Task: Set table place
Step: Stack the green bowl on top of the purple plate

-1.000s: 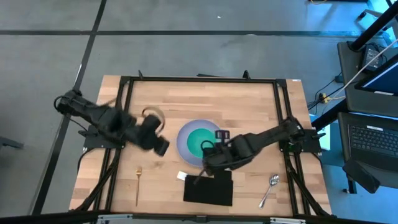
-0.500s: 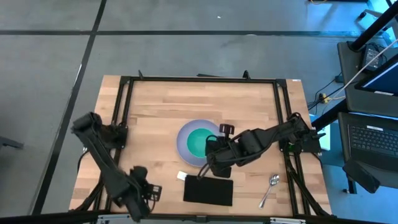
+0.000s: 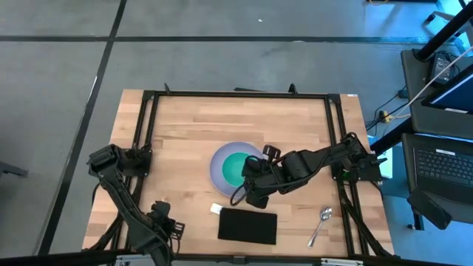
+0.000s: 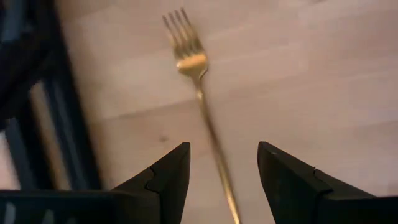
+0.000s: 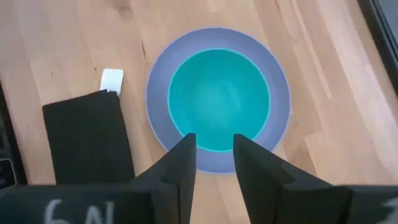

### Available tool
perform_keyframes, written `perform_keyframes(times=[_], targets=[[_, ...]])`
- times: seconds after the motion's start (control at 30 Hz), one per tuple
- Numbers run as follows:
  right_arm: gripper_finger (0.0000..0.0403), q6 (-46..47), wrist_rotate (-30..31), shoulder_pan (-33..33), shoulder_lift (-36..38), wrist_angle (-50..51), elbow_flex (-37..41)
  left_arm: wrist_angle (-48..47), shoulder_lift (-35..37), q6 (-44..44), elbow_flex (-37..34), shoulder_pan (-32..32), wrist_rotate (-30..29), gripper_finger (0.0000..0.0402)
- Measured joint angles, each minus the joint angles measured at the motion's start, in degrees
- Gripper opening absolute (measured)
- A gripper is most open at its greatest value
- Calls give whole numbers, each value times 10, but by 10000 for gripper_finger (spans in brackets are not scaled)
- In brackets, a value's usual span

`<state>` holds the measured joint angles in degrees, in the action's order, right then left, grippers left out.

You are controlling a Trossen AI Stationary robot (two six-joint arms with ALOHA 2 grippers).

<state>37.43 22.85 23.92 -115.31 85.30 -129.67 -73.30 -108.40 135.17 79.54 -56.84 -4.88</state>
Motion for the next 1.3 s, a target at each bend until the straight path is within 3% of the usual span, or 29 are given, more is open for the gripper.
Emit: perform_keyframes(times=[0.27, 0.57, 1.07, 1.3], targets=[[110, 35, -2, 16, 0, -3, 0, 111, 0, -1, -113, 0, -9, 179], [110, 61, -2, 19, 0, -4, 0, 116, 0, -1, -125, -4, -12, 174], [110, 60, -8, 19, 0, -19, 0, 197, 11, -12, -170, 4, -39, 13], [110, 60, -16, 19, 0, -24, 0, 112, 84, -24, -136, 31, -117, 10]])
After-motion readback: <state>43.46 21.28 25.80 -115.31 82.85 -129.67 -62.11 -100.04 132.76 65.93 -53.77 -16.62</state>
